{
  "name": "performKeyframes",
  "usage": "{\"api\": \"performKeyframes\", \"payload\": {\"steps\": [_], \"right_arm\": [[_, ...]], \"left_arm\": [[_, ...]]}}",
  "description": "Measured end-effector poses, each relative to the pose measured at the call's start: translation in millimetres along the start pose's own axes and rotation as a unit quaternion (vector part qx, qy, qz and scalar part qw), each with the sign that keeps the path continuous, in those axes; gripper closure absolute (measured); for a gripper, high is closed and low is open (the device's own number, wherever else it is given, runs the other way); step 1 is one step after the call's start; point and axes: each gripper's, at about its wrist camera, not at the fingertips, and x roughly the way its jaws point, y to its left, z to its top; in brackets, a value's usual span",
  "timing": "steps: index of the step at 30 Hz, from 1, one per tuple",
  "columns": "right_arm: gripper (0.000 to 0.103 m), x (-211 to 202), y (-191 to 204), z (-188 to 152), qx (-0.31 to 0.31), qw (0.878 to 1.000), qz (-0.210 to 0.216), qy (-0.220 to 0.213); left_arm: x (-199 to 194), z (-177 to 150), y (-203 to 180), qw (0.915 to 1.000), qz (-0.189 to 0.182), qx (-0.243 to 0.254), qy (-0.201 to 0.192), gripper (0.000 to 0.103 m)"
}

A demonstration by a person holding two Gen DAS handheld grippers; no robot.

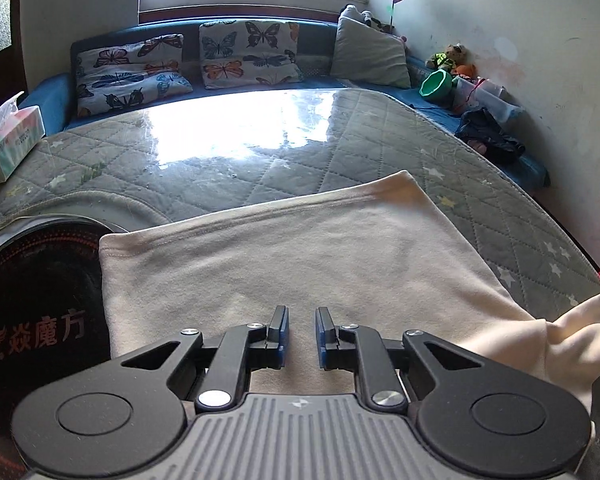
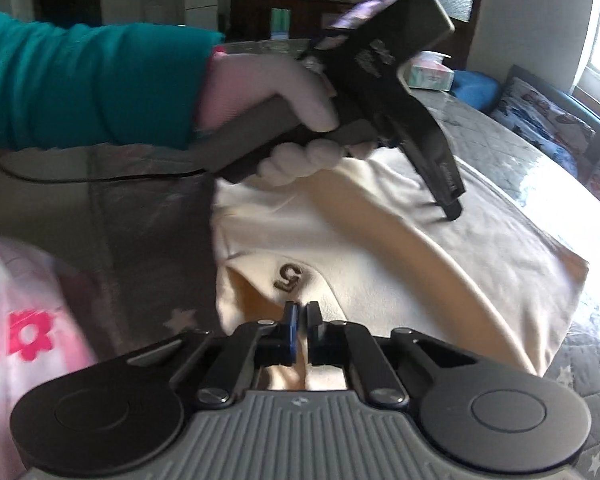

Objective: Fold clothes

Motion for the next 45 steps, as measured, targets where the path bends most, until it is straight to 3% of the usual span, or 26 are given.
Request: {"api": "performKeyframes", "payload": {"steps": [7,10,15,19,25,30,34,39,45], "right_arm": [[0.095,-2,8,-10,0.025,0.999,0.044,0.016],[0.094,-17,-3,-8,0.055,0.997,0.049,-0.004],[0.091,-45,-40,-8,0.114,0.992,-0.032,-0.044],[0.085,-36,-69,-23,0.164,0.982,-0.092,-0.031],[0.082,-33,-72,-56,0.216,0.971,-0.105,-0.015],[0.079,-68,-71,-75,0.247,0.96,-0.128,-0.04],[0.078,-103,-84,-93,0.274,0.94,-0.198,-0.053],[0.072,-127,-122,-137,0.324,0.894,-0.308,-0.019],[0.067,-135,-143,-179,0.376,0.866,-0.33,0.0]], "left_arm": [[-4,-2,2,0.9999,0.0,-0.01,-0.006,0.086],[-19,-8,2,0.9998,-0.003,-0.009,-0.015,0.086],[-49,-25,-7,0.999,-0.026,0.002,-0.035,0.086],[-67,-46,-22,0.9976,-0.056,0.018,-0.037,0.086],[-76,-79,-46,0.9947,-0.082,0.059,-0.015,0.086],[-78,-85,-58,0.9921,-0.09,0.088,-0.007,0.086],[-81,-75,-72,0.9882,-0.117,0.097,-0.022,0.082],[-76,-71,-104,0.9782,-0.158,0.132,-0.023,0.075],[-66,-77,-135,0.9672,-0.193,0.165,-0.005,0.075]]}}
